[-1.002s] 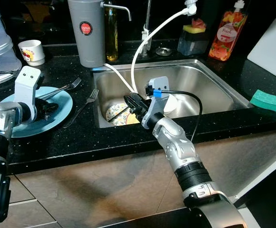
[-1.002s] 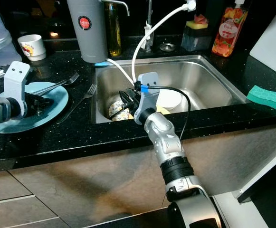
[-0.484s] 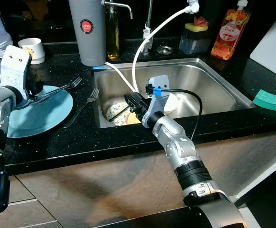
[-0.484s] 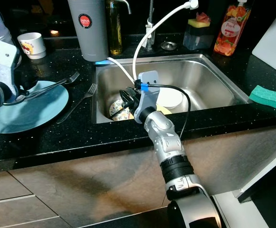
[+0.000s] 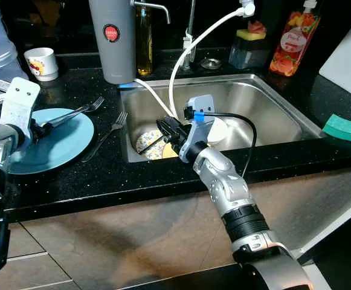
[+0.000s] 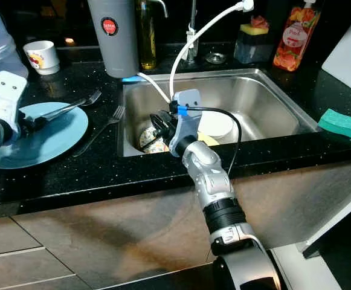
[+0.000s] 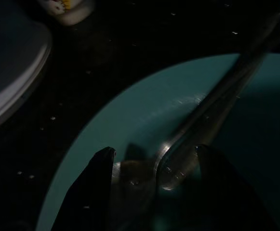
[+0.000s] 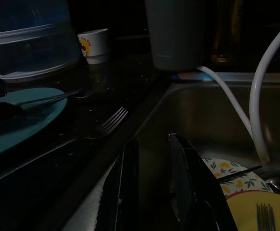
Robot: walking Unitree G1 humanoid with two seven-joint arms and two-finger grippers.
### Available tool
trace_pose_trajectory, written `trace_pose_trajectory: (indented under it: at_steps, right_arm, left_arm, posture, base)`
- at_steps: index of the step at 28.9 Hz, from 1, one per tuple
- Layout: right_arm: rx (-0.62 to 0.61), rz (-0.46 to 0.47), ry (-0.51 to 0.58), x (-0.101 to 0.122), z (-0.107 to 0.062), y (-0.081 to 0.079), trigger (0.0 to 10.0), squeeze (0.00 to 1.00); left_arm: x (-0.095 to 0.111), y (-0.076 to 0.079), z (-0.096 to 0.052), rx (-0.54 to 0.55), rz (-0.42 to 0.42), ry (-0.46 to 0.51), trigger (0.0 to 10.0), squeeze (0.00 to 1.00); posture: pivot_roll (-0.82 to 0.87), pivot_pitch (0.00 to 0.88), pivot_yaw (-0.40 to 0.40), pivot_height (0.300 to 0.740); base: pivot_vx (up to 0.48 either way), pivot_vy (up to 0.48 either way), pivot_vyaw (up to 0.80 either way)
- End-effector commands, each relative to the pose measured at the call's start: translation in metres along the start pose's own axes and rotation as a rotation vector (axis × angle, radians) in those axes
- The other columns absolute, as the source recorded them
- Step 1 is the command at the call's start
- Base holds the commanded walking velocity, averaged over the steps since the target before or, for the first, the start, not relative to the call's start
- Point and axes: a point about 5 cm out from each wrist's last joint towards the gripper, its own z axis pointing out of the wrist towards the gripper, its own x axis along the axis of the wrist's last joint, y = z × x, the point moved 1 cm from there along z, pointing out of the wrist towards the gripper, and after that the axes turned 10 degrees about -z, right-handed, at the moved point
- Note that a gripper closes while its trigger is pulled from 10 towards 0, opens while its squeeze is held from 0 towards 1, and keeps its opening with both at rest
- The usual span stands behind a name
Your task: Kitchen organization
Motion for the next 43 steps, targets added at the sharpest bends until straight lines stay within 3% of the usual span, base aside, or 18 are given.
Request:
trace_pose_trajectory:
  at_steps: [1, 8, 10, 13, 14, 15, 17, 23, 24, 25, 26, 29, 30, 32, 33, 37, 42, 43]
  right_arm:
    - [0.012, 0.001, -0.004, 0.0, 0.0, -0.001, 10.0, 0.0]
    - [0.012, -0.002, 0.0, 0.002, 0.0, -0.001, 10.0, 0.0]
    - [0.009, -0.003, 0.003, 0.003, 0.001, 0.0, 10.0, 0.0]
    - [0.009, -0.003, 0.004, 0.004, 0.001, 0.001, 10.0, 0.0]
    - [0.007, -0.003, 0.005, 0.004, 0.001, 0.001, 10.0, 0.0]
    - [0.006, -0.003, 0.005, 0.004, 0.001, 0.002, 10.0, 0.0]
    - [0.003, -0.004, 0.007, 0.005, 0.002, 0.003, 10.0, 0.0]
    - [0.001, -0.005, 0.008, 0.005, 0.002, 0.004, 10.0, 0.0]
    - [0.0, -0.005, 0.009, 0.006, 0.003, 0.004, 10.0, 0.0]
    - [0.0, -0.005, 0.009, 0.006, 0.003, 0.004, 10.0, 0.0]
    - [-0.001, -0.006, 0.01, 0.006, 0.003, 0.004, 10.0, 0.0]
    - [-0.001, -0.007, 0.011, 0.006, 0.003, 0.005, 10.0, 0.0]
    - [-0.001, -0.007, 0.011, 0.006, 0.003, 0.005, 10.0, 0.0]
    - [0.0, -0.008, 0.011, 0.007, 0.003, 0.005, 10.0, 0.0]
    - [0.002, -0.009, 0.012, 0.007, 0.003, 0.004, 10.0, 0.0]
    - [0.008, -0.011, 0.013, 0.007, 0.003, 0.003, 10.0, 0.0]
    - [0.015, -0.014, 0.012, 0.008, 0.003, 0.002, 10.0, 0.0]
    - [0.017, -0.015, 0.013, 0.008, 0.003, 0.002, 10.0, 0.0]
  left_arm:
    - [-0.019, -0.004, -0.002, -0.018, 0.01, -0.11, 10.0, 0.0]
    - [-0.013, 0.002, -0.002, -0.073, 0.051, -0.108, 10.0, 0.0]
    - [-0.005, 0.009, -0.003, -0.143, 0.07, -0.11, 5.9, 0.0]
    - [-0.002, 0.011, -0.004, -0.168, 0.082, -0.115, 5.9, 0.0]
    - [0.0, 0.014, -0.005, -0.192, 0.096, -0.121, 4.4, 0.0]
    - [0.003, 0.016, -0.006, -0.22, 0.1, -0.126, 0.0, 0.0]
    - [0.008, 0.022, -0.01, -0.29, 0.076, -0.126, 0.0, 0.0]
    - [0.014, 0.021, -0.009, -0.279, 0.004, -0.092, 0.0, 0.0]
    - [0.019, 0.016, -0.008, -0.213, 0.005, -0.05, 8.6, 0.0]
    - [0.019, 0.016, -0.008, -0.213, 0.005, -0.05, 8.6, 0.0]
    - [0.026, 0.01, -0.007, -0.137, -0.002, 0.018, 10.0, 0.0]
    - [0.034, 0.002, -0.008, -0.074, -0.06, 0.098, 10.0, 0.01]
    - [0.036, 0.001, -0.009, -0.068, -0.096, 0.116, 10.0, 0.24]
    - [0.037, 0.0, -0.009, -0.065, -0.12, 0.127, 10.0, 0.24]
    - [0.038, 0.0, -0.009, -0.072, -0.163, 0.147, 10.0, 1.0]
    - [0.03, 0.001, -0.007, -0.083, -0.193, 0.124, 10.0, 1.0]
    - [0.007, 0.004, -0.001, -0.078, -0.173, 0.003, 10.0, 1.0]
    - [0.0, 0.004, 0.0, -0.071, -0.184, -0.032, 10.0, 0.0]
  posture:
    - [0.02, 0.158, -0.035, 0.74]
    - [0.02, 0.158, -0.035, 0.74]
    - [0.02, 0.158, -0.035, 0.74]
    - [0.02, 0.158, -0.035, 0.74]
    - [0.02, 0.158, -0.035, 0.74]
    - [0.02, 0.156, -0.034, 0.74]
    - [0.02, 0.156, -0.034, 0.74]
    - [0.02, 0.154, -0.034, 0.74]
    - [0.02, 0.153, -0.033, 0.74]
    - [0.02, 0.153, -0.033, 0.74]
    - [0.02, 0.15, -0.035, 0.74]
    - [0.02, 0.15, -0.035, 0.74]
    - [0.02, 0.15, -0.035, 0.74]
    - [0.02, 0.15, -0.035, 0.74]
    - [0.02, 0.15, -0.035, 0.74]
    - [0.02, 0.15, -0.035, 0.74]
    - [0.01, 0.14, -0.035, 0.74]
    - [0.01, 0.14, -0.035, 0.74]
  base:
    - [0.0, 0.0, 0.0]
    - [0.0, 0.0, 0.0]
    - [0.0, 0.0, 0.0]
    - [0.0, 0.0, 0.0]
    - [0.0, 0.0, 0.0]
    - [0.0, 0.0, 0.0]
    - [0.0, 0.0, 0.0]
    - [0.0, 0.0, 0.0]
    - [0.0, 0.0, 0.0]
    - [0.0, 0.0, 0.0]
    - [0.0, 0.0, 0.0]
    - [0.0, 0.0, 0.0]
    - [0.0, 0.0, 0.0]
    - [0.0, 0.0, 0.0]
    - [0.0, 0.0, 0.0]
    - [0.0, 0.0, 0.0]
    - [0.0, 0.0, 0.0]
    - [0.0, 0.0, 0.0]
